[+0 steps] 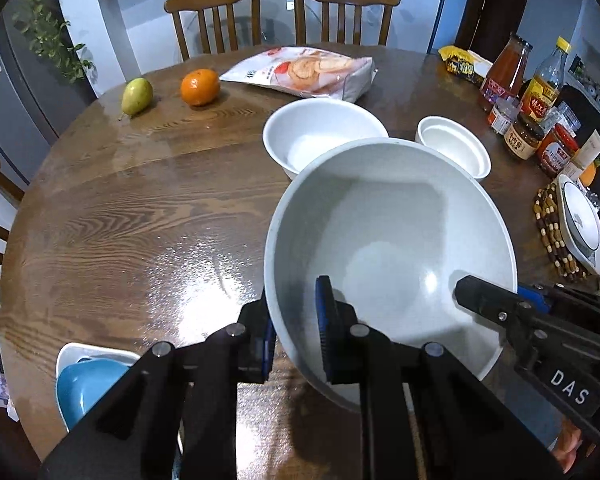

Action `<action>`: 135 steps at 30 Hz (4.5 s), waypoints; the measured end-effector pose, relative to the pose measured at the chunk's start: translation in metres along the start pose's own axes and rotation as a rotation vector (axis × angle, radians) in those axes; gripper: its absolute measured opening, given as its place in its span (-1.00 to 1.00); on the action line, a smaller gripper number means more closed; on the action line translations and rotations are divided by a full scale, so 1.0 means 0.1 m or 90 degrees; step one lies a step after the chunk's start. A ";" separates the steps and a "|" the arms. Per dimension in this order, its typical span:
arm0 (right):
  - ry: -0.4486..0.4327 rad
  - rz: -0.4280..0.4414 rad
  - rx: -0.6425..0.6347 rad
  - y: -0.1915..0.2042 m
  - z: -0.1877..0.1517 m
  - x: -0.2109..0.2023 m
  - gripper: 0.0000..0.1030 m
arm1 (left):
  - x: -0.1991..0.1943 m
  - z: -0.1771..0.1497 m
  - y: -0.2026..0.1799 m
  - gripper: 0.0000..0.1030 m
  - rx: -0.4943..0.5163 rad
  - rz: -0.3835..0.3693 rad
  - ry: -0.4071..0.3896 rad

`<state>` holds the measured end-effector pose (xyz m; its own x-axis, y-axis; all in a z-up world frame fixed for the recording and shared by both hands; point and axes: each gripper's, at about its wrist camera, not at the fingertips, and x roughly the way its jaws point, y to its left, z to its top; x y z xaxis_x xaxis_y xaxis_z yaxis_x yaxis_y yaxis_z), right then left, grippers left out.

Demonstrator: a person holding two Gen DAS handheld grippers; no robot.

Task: Organize plates and bowls
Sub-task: 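Lift the large white bowl with the left gripper and carry it beside the plate stack, then lower the large white bowl onto the table and open the left gripper, then move the right gripper to the medium white bowl and close it on the rim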

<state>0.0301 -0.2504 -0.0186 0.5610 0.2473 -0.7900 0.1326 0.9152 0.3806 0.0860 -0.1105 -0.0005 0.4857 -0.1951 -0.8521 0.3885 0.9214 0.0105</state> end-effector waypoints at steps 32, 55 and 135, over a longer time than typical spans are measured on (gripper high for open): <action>0.013 0.057 -0.109 0.81 -0.31 -0.09 -0.68 | -0.56 -0.49 0.61 -0.66 -0.089 0.067 -0.038; 0.070 0.054 -0.119 0.78 -0.52 0.03 -0.67 | -0.43 -0.77 0.59 -0.64 -0.104 0.059 0.013; -0.039 0.025 0.103 0.10 0.78 0.14 -0.02 | 0.23 0.94 0.47 0.07 -0.008 0.026 -0.032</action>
<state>0.1037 -0.2622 0.0117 0.6158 0.2573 -0.7447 0.2366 0.8412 0.4863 0.1884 -0.1032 0.0297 0.5400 -0.1739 -0.8235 0.3574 0.9332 0.0373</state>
